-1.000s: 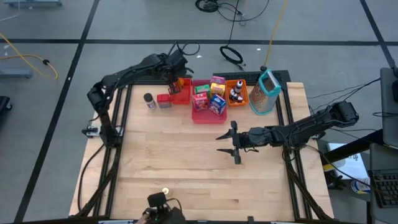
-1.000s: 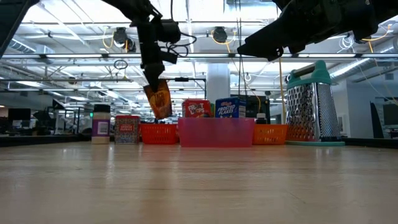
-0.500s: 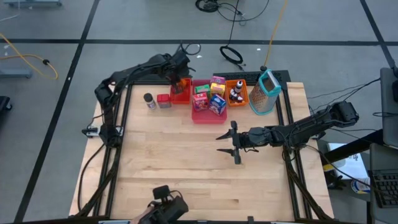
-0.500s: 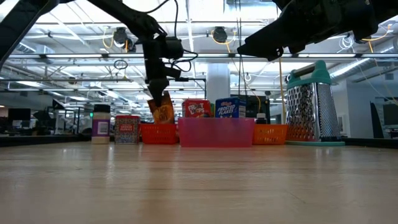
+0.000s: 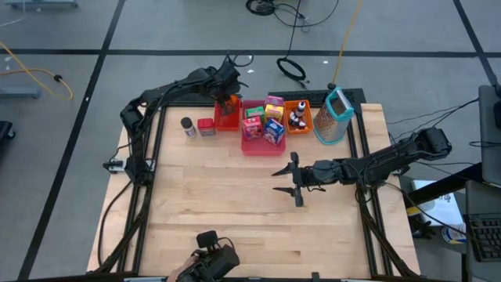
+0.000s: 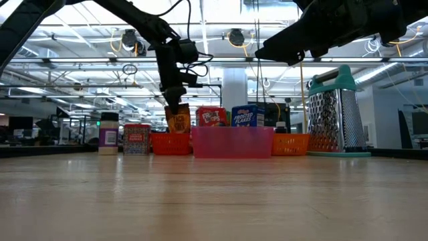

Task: Pick & Place Kitchen Items
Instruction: Put the orange seasoning pack into the red bin, then put the black seasoning bottle into the red bin

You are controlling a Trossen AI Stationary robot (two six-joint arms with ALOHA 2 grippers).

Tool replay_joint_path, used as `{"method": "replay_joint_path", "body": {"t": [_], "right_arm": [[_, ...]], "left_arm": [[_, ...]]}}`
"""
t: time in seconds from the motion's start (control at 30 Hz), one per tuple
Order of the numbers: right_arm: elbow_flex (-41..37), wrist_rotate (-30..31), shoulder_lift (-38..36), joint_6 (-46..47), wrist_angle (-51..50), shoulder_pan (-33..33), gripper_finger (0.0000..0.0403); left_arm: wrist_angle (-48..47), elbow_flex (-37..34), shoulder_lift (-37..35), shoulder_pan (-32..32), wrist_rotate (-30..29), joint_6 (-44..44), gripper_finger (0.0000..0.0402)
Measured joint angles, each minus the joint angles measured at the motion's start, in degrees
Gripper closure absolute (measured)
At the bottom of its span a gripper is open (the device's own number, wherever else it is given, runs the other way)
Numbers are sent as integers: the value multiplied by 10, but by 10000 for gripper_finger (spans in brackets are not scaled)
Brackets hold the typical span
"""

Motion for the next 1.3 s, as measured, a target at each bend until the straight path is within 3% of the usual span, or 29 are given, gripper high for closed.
{"method": "replay_joint_path", "body": {"t": [0.23,0.53,0.73,0.9,1.3], "right_arm": [[0,0,0,0,-1,0,190],[0,0,0,0,-5,0,190],[0,0,0,0,-5,0,190],[0,0,0,0,-14,0,190],[0,-2,0,4,-31,0,190]], "left_arm": [[9,0,0,-3,2,-5,396],[11,0,0,-3,-2,-12,320],[7,0,-2,-5,-16,-13,291],[-44,0,-27,-11,-49,-10,282],[-219,0,-103,-32,-12,-69,282]]}}
